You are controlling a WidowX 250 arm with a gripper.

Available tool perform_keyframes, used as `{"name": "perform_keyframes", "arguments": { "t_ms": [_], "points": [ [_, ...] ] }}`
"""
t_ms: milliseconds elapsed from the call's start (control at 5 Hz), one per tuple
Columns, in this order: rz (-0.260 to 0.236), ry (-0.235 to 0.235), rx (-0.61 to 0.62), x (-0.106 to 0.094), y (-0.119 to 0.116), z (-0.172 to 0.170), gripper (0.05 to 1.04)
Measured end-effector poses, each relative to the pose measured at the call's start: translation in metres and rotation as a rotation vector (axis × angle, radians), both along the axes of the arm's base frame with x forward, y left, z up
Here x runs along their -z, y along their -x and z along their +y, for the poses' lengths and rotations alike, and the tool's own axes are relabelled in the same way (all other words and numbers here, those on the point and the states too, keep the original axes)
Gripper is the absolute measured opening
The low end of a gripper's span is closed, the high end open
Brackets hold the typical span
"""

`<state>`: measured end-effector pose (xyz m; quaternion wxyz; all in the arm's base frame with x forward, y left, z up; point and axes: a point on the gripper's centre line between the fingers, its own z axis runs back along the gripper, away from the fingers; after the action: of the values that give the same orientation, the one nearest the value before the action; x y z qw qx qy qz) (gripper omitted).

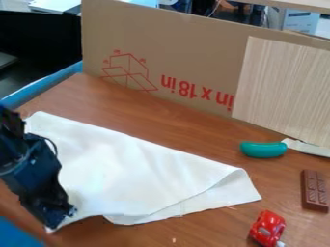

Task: Unfold the cloth from the bottom to the top

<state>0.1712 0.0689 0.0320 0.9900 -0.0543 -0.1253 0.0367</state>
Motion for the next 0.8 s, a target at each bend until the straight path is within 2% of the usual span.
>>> {"name": "perform_keyframes", "arguments": {
  "t_ms": [200,400,800],
  "points": [
    [0.008,0.007,-0.014,0.000,0.000,0.000,0.103],
    [0.012,0.025,-0.018,-0.002,0.000,0.001,0.055],
    [-0.027,0.095,-0.055,-0.027,-0.013,0.002,0.051]
  ]
}}
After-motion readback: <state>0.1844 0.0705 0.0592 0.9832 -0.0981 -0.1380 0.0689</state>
